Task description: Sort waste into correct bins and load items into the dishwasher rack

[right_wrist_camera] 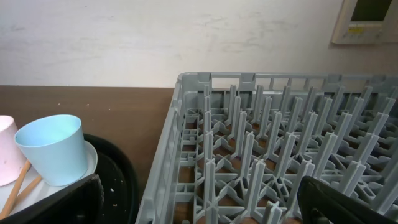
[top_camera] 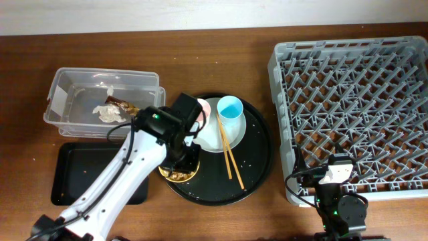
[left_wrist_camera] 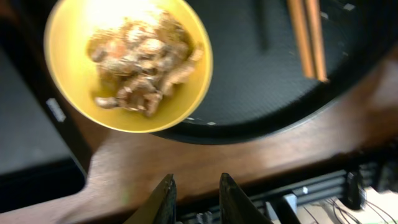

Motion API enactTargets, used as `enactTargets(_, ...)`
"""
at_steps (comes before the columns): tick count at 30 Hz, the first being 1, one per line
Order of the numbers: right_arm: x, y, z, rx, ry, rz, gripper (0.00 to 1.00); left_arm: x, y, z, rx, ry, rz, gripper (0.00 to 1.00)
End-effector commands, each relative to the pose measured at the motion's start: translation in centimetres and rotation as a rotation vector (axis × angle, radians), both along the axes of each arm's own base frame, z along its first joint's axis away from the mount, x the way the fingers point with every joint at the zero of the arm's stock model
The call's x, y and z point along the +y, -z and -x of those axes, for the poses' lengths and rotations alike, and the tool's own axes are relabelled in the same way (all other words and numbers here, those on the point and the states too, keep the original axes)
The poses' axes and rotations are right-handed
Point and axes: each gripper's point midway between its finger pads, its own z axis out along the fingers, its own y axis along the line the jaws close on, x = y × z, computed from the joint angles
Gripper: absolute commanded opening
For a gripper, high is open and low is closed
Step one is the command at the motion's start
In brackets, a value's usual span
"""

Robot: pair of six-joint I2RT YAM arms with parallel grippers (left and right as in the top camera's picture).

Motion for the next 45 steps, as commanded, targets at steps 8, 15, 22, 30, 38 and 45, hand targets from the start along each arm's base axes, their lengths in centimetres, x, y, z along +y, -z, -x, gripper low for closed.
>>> enactTargets(8, -0.1, 0.3, 0.0, 0.005, 0.007, 0.004, 0.98, -5.1, -0.9, 0.7, -0.087, 0.081, 0.092, 0.37)
enactTargets(15, -0.1, 0.3, 0.0, 0.005, 0.007, 0.004, 0.98, -3.9, 1.6, 0.0, -0.120, 0.000, 0.012, 0.26)
enactTargets(22, -0.1, 0.3, 0.0, 0.005, 0.007, 0.004, 0.98, -2.4, 4.9, -0.8, -0.117, -0.078, 0.013, 0.26)
enactTargets(30, -0.1, 0.3, 0.0, 0.005, 0.007, 0.004, 0.99, -1.5, 7.0, -1.8, -0.129, -0.135, 0.042, 0.26)
enactTargets(38, -0.1, 0.3, 0.0, 0.005, 0.007, 0.004, 0.99, -1.6, 7.9, -2.0, -0.145, -0.136, 0.055, 0.26)
enactTargets(45, -0.1, 0.3, 0.0, 0.005, 0.007, 0.004, 0.98, -2.1, 8.3, -2.2, -0.159, -0.134, 0.088, 0.25)
